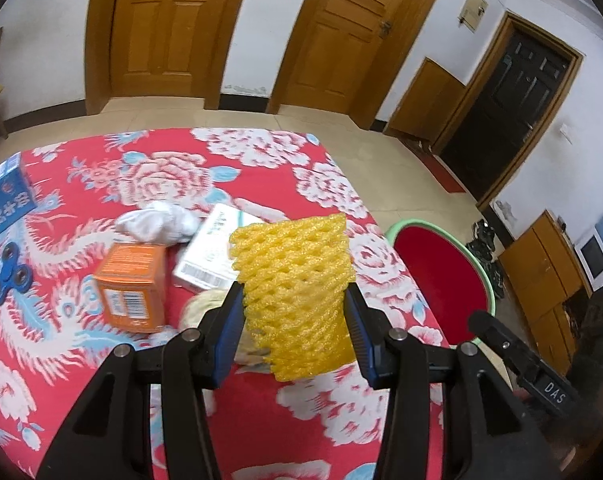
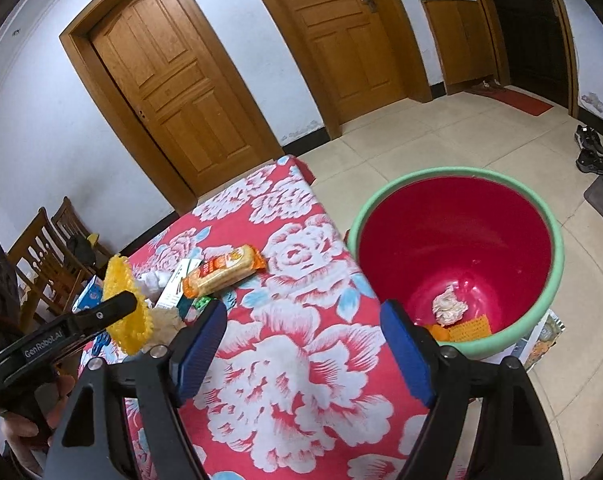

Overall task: Collect trash
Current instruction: 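Hold the foam net in the left tool while the right tool returns toward the table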

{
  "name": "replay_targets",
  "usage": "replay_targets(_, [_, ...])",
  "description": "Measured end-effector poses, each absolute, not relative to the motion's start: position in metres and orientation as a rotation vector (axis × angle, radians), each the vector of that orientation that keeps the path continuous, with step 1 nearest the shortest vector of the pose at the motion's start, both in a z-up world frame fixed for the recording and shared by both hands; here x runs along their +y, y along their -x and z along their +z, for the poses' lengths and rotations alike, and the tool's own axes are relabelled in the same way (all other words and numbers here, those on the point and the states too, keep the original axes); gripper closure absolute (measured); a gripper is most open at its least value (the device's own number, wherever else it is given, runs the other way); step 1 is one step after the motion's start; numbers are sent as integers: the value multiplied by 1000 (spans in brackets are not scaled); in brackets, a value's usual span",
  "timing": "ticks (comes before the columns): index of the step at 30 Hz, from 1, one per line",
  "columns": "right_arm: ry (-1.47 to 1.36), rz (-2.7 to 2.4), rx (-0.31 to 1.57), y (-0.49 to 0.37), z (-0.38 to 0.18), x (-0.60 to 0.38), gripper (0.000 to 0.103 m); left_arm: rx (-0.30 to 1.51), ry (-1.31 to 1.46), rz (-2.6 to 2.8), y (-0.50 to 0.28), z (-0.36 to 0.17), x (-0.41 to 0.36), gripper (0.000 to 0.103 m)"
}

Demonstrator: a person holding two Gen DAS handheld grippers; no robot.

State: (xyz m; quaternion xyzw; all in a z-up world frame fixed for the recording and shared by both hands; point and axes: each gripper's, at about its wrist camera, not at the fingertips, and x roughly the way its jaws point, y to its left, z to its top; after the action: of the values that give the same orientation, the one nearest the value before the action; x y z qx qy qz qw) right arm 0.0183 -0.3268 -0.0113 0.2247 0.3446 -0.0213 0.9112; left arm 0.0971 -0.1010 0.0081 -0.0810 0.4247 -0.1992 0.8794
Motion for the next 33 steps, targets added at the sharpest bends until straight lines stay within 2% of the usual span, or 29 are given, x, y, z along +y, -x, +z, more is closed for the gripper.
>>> replay_targets(15, [-523,-206,684,8,-19,-402,22,916,21,-584,-115,-3,-219,59])
replay_targets(29, [-577,-321,668,26,-30,-454,22,928,-87,-721,-127,-28,-310,59])
replay_targets(31, [-582,-328,669,26,-31,-458,22,931,-102,-724,-129,-31,-318,49])
replay_targets(33, [-586,-332,670,27,-33,-460,22,933,-104,-718,-130,-33,-321,34])
